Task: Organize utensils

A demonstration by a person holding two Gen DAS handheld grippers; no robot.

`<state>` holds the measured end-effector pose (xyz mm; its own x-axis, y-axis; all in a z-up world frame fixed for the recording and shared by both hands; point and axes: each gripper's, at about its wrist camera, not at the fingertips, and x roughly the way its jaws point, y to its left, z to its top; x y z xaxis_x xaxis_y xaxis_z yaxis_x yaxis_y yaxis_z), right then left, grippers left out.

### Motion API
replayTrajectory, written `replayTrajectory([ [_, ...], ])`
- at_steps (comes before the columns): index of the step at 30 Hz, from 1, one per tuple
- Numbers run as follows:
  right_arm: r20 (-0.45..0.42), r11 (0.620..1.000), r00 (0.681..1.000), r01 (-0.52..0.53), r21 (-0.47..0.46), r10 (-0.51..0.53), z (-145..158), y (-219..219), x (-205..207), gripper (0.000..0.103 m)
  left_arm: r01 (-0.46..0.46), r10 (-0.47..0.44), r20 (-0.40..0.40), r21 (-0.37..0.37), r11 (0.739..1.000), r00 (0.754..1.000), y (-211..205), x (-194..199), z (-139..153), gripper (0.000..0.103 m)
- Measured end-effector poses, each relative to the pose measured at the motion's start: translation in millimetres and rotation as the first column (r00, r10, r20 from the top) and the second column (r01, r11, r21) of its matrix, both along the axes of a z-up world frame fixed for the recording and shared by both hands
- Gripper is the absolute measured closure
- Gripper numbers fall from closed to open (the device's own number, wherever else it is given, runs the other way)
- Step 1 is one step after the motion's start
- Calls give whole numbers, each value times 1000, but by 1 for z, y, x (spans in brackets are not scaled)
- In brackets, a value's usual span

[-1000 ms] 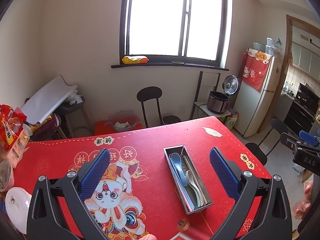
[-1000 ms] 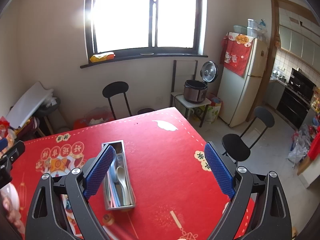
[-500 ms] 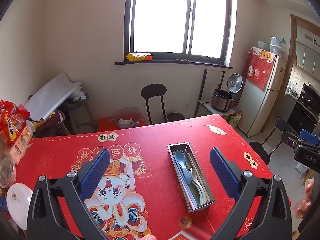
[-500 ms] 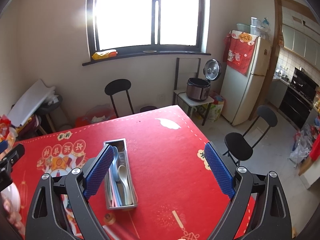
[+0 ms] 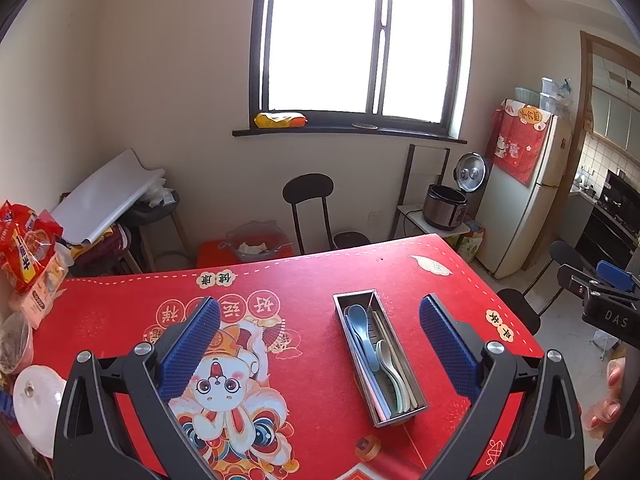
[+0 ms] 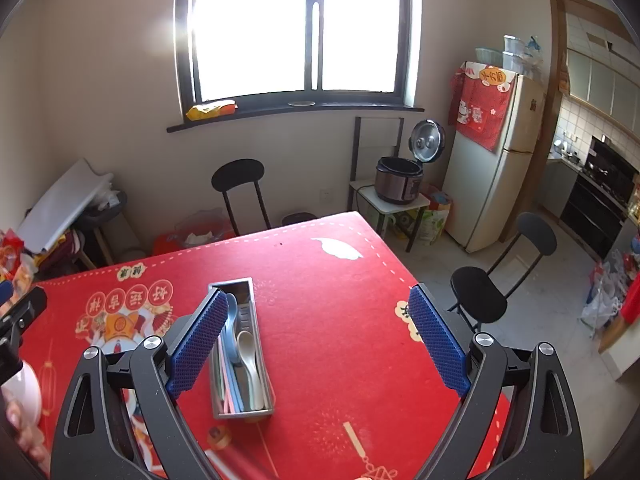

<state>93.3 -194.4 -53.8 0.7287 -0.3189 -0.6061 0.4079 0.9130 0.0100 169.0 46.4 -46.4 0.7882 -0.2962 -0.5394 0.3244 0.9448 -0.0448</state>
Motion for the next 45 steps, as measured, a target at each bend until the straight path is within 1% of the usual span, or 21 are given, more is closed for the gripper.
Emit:
replayTrajectory([
  [9, 0, 1000, 1000, 5, -1, -5, 1, -1, -2, 14, 6, -6, 15, 2, 1000, 1000, 0, -3, 4, 6],
  [18, -2, 1000, 1000, 9, 1, -9, 3, -1, -5, 14, 10, -10, -3, 14, 1000, 1000, -3, -1, 6, 6],
  [29, -5, 1000, 1000, 12, 2, -12, 4, -1, -5, 14, -5, 5, 3, 32, 999, 1000, -5, -1, 6, 6],
  [45, -9, 1000, 1000, 17, 4, -17, 1, -1, -4, 14, -21, 20, 18, 30, 999, 1000, -5, -5, 7, 6],
])
